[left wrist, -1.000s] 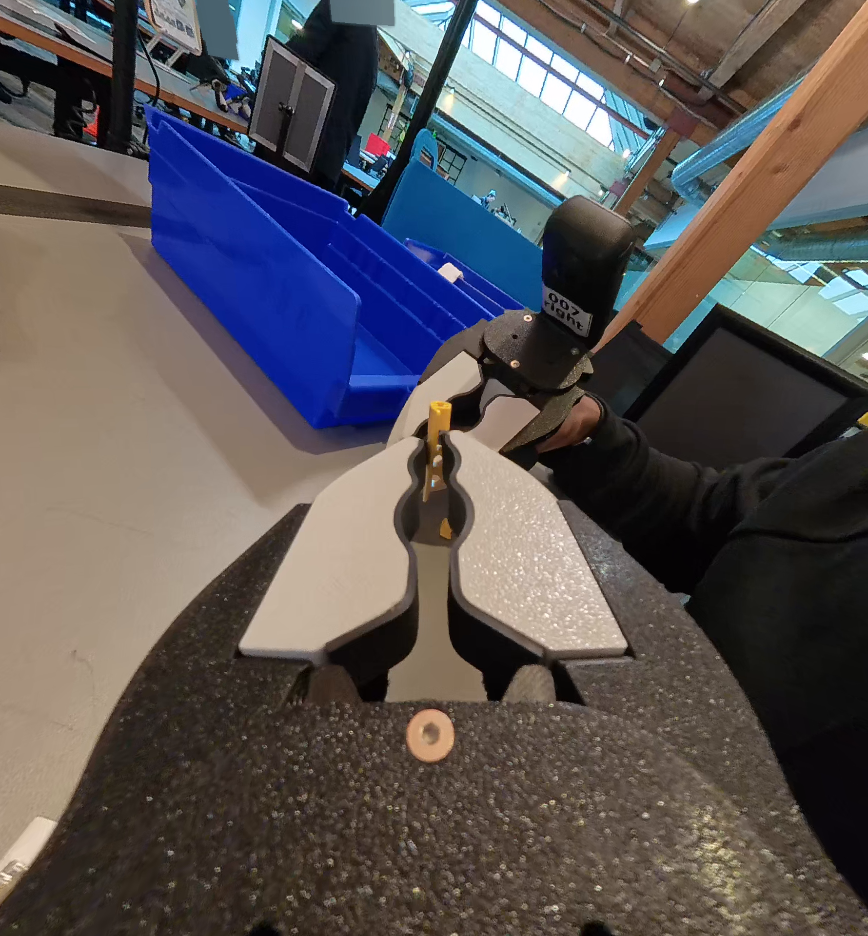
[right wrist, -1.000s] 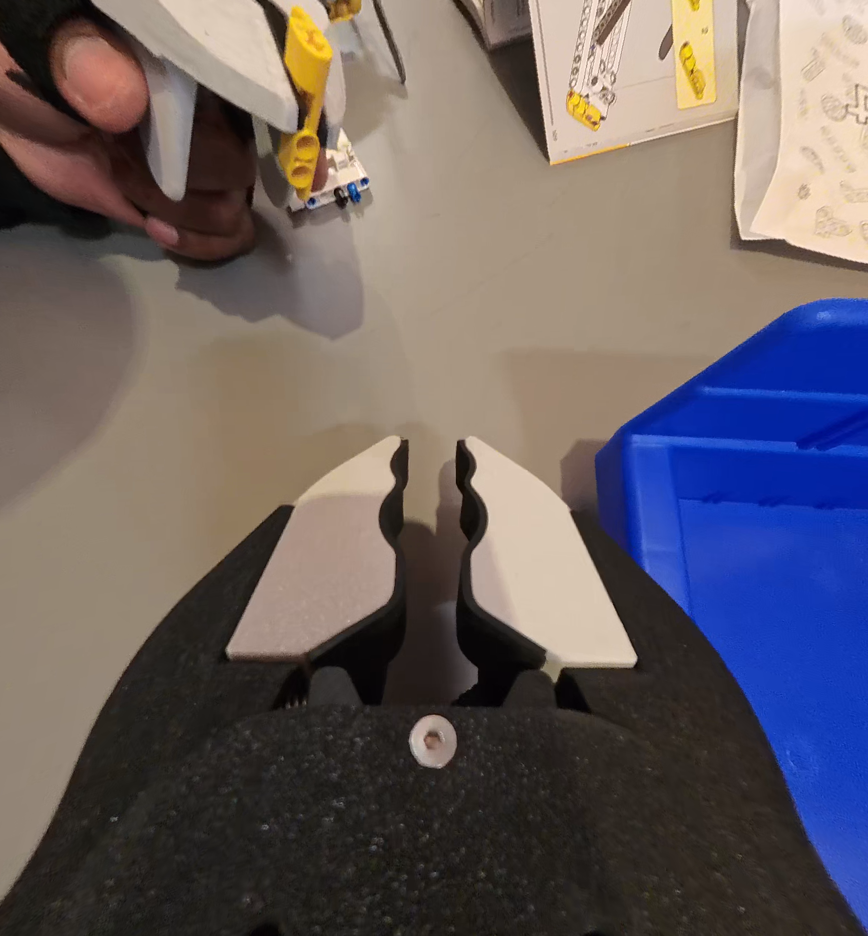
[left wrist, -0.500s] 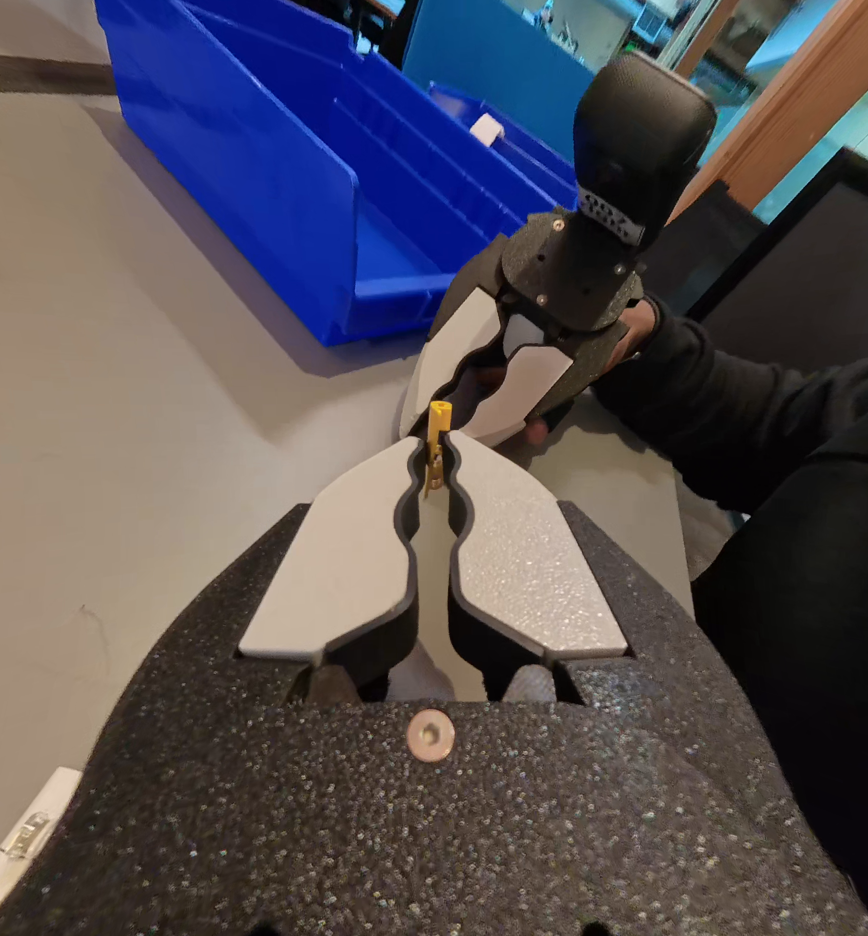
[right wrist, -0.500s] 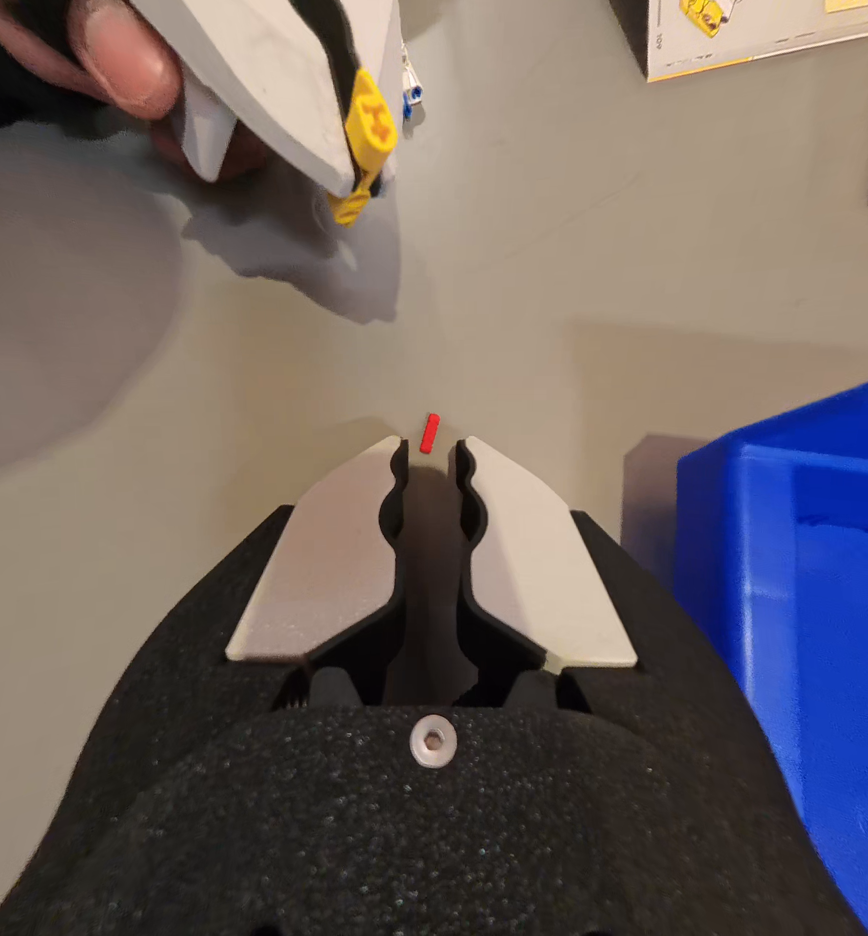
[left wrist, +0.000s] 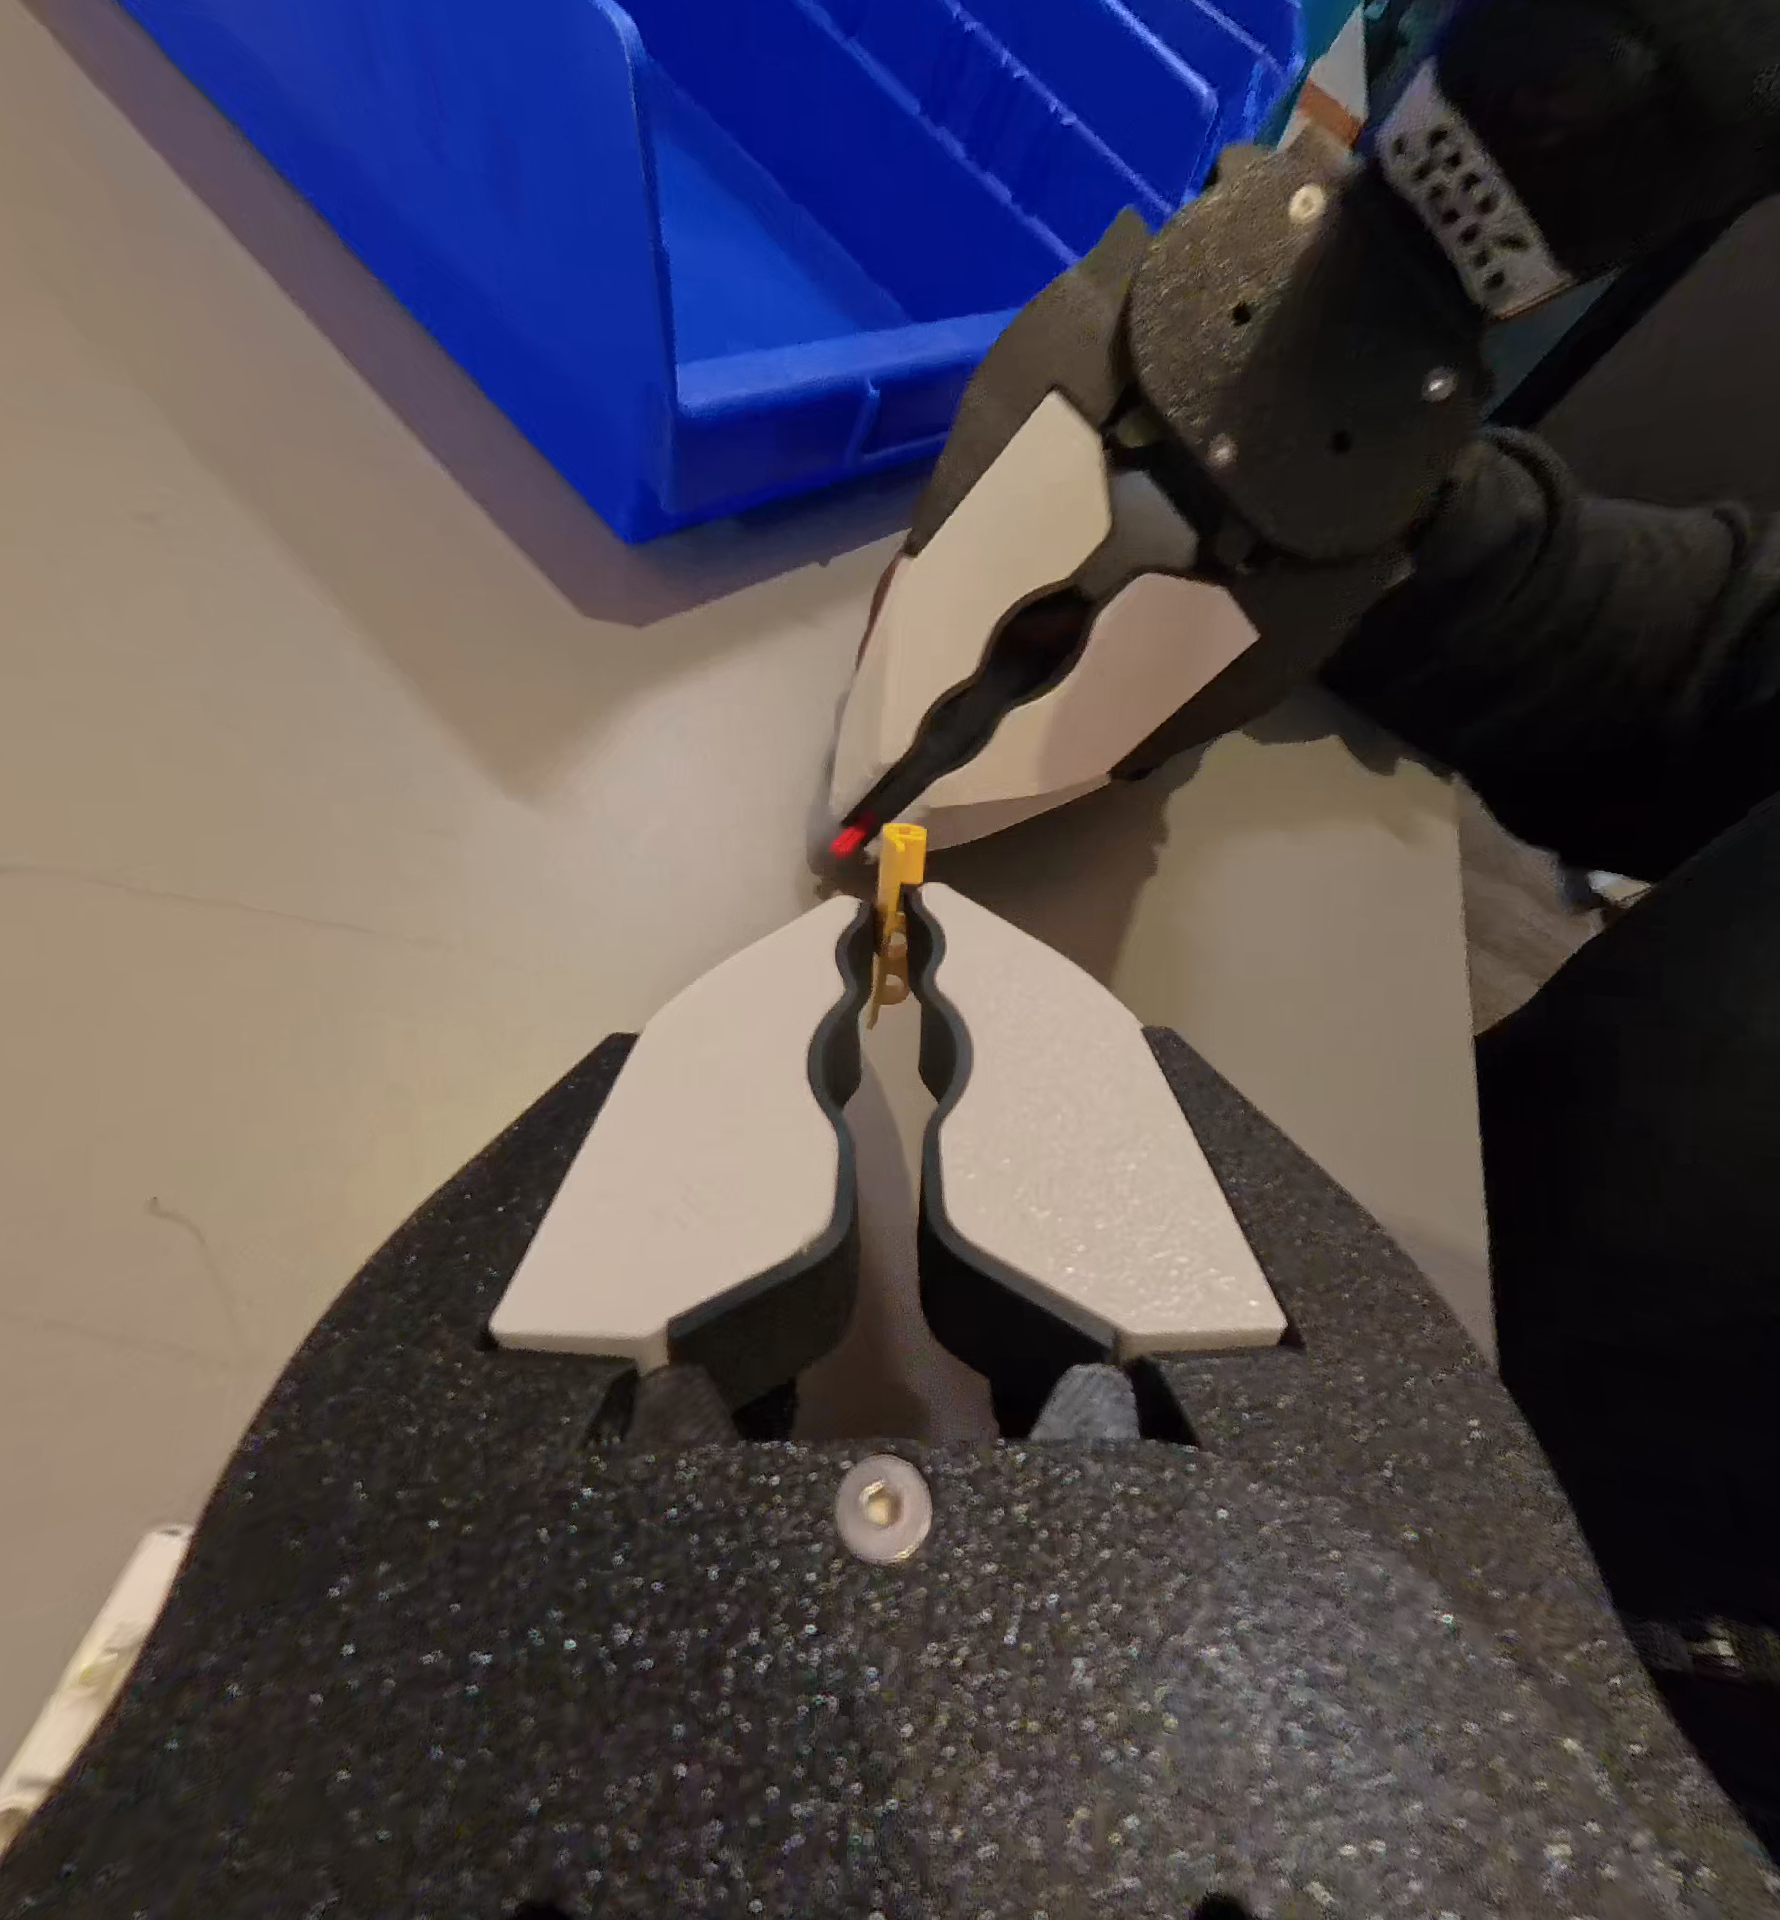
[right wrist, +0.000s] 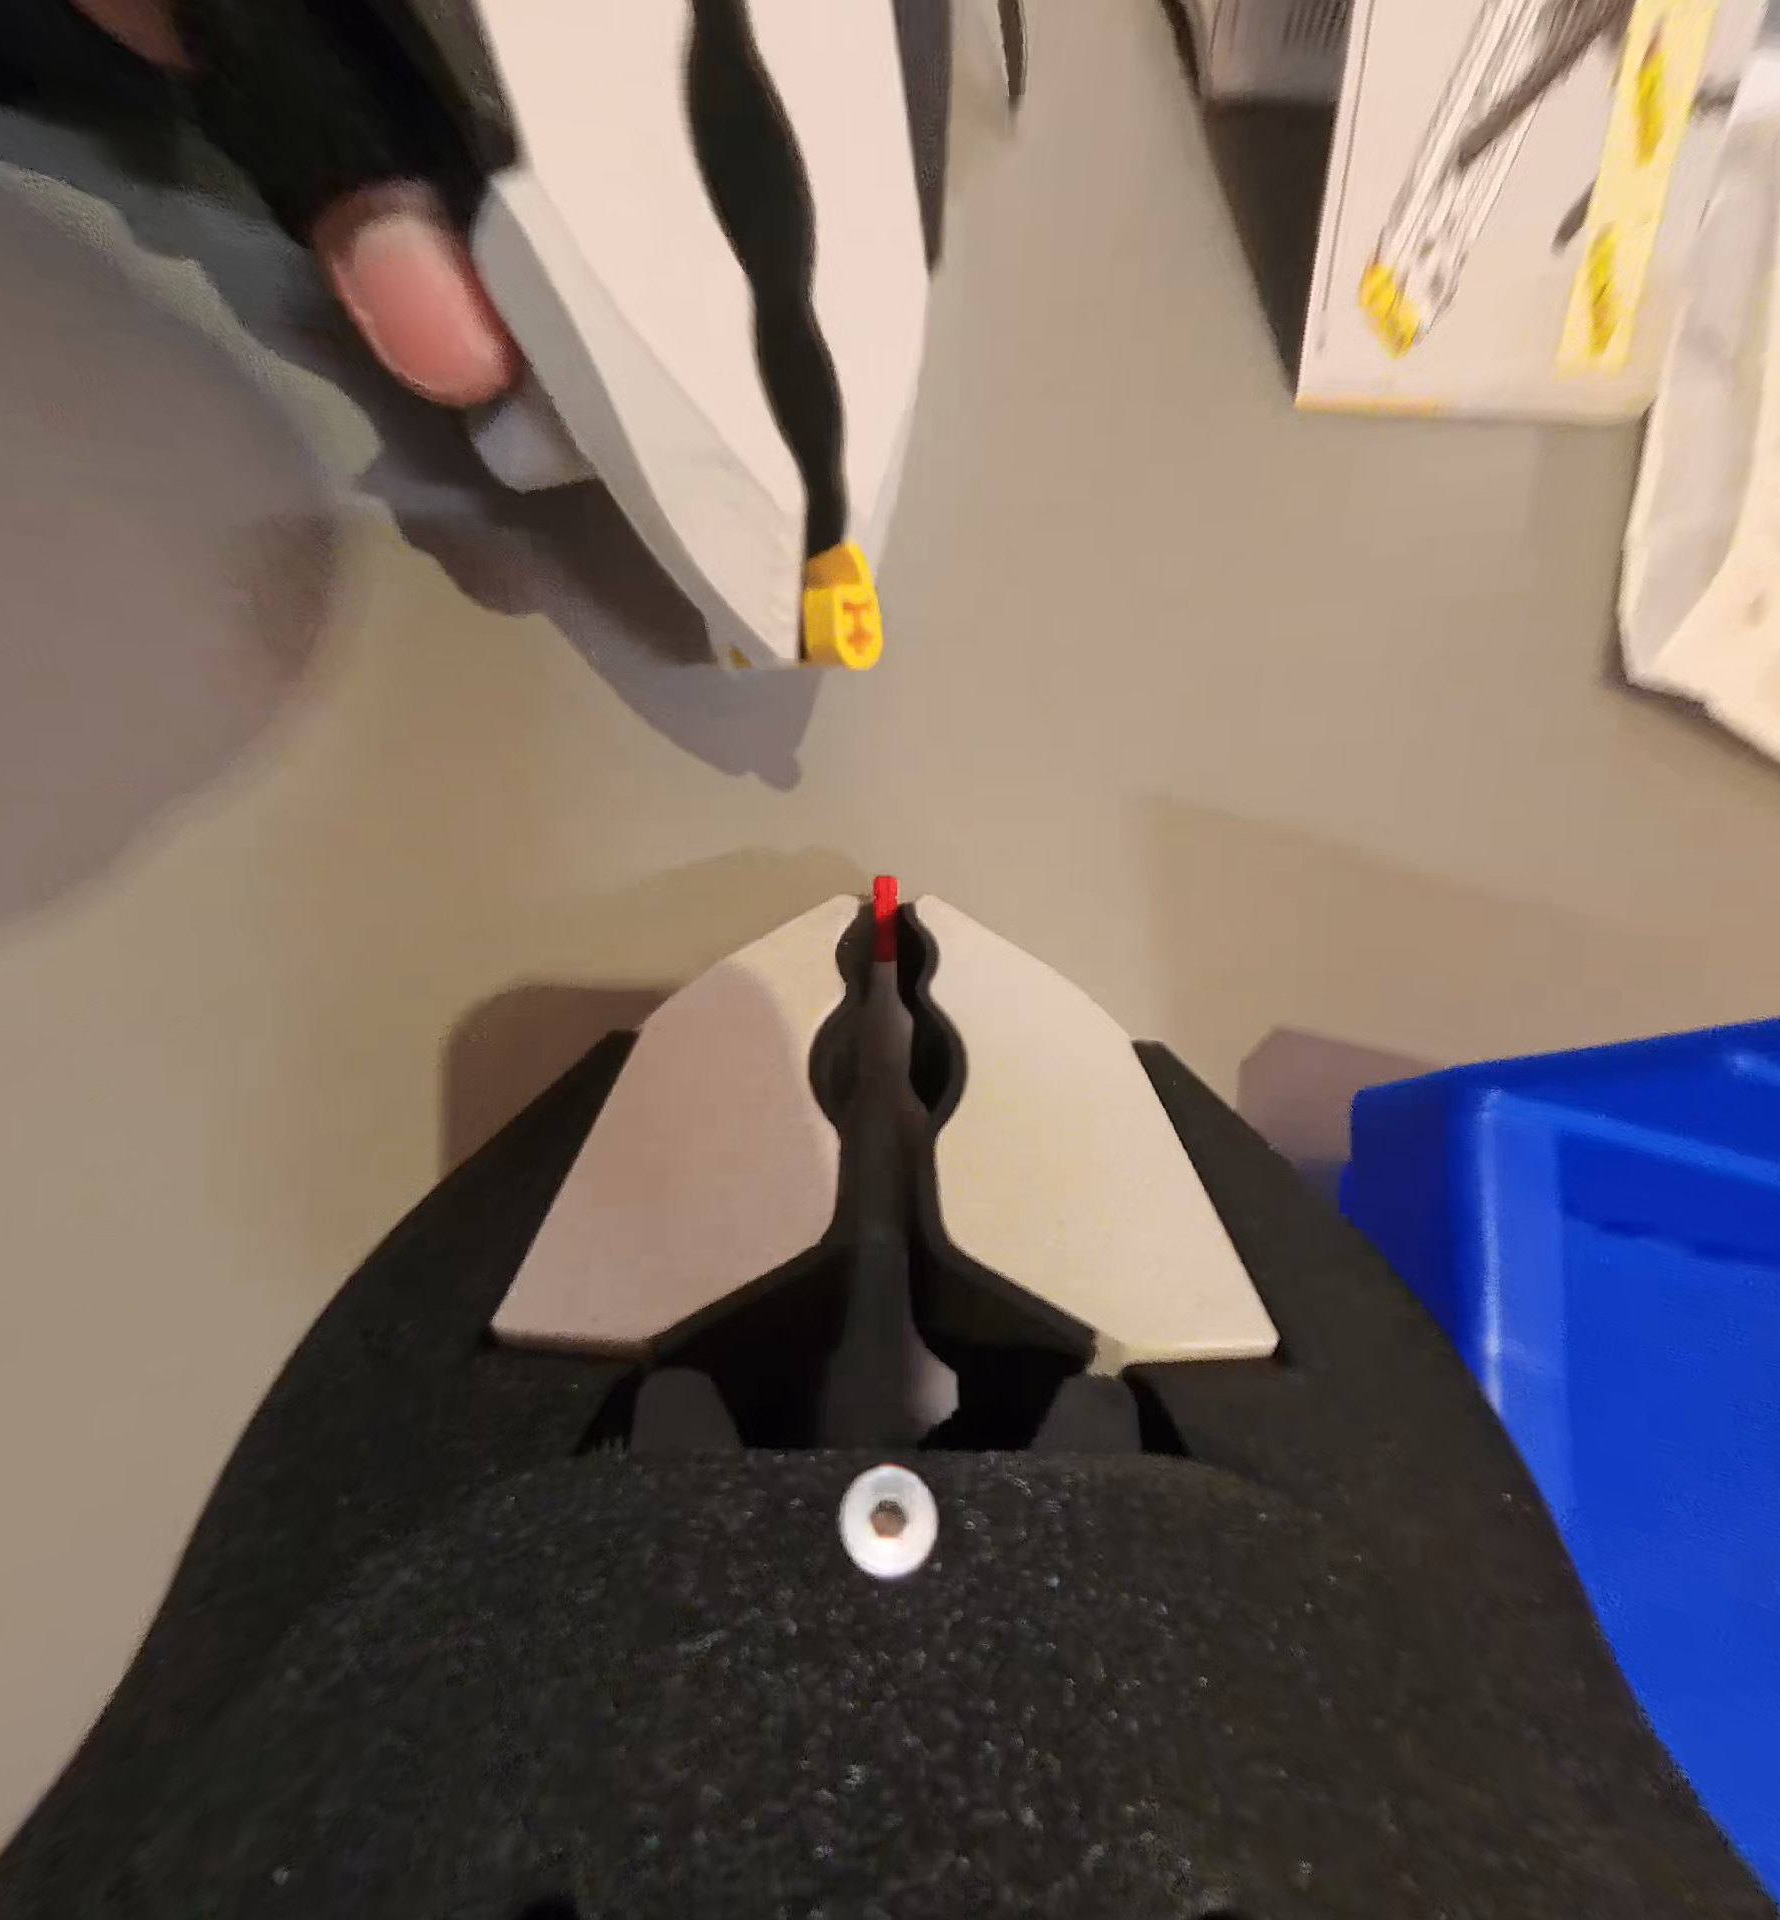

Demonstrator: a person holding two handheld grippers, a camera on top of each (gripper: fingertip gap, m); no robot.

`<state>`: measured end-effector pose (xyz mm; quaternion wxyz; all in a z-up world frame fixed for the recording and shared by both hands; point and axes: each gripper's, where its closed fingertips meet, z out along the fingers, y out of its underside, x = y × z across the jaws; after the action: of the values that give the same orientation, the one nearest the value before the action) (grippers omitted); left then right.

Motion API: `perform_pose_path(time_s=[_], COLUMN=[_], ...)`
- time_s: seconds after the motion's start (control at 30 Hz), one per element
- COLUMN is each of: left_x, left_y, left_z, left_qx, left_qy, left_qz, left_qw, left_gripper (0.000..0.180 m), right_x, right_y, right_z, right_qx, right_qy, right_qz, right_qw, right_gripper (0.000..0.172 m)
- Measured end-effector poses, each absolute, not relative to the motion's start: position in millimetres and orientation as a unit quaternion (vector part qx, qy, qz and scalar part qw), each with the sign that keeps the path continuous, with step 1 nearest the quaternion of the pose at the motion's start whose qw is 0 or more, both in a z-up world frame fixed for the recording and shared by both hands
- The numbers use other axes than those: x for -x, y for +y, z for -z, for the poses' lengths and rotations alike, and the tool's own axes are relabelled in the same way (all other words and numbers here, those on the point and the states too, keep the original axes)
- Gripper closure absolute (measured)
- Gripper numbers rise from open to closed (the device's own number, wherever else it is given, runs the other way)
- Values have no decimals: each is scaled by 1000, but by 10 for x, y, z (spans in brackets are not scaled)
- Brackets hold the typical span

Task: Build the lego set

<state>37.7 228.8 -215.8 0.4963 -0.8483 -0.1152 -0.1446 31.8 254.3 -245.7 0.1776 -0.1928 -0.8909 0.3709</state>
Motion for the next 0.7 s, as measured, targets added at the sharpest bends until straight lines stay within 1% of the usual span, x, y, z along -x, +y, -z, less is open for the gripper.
perform_pose_path(time_s=[0.03, 0.17, 0.37, 0.53, 0.7], left_x=[-356, -279, -115, -62, -41], left_y=[2277, 2241, 2201, 2222, 2254], left_z=[2158, 2150, 2299, 2371, 2331], left_qx=[853, 874, 894, 885, 866], left_qy=[-105, -47, 40, 95, 123], left_qz=[127, 25, -148, -230, -280], left_qw=[494, 482, 421, 393, 396], left_gripper=[176, 175, 175, 175, 175], right_x=[-313, -279, -219, -194, -202], right_y=[2518, 2478, 2424, 2391, 2343], right_z=[2403, 2254, 2212, 2304, 2271], right_qx=[176, 144, 130, 138, 156], right_qy=[-886, -868, -856, -860, -854], right_qz=[-381, -397, -373, -341, -348], right_qw=[198, 262, 334, 353, 354], right_gripper=[168, 168, 168, 168, 168])
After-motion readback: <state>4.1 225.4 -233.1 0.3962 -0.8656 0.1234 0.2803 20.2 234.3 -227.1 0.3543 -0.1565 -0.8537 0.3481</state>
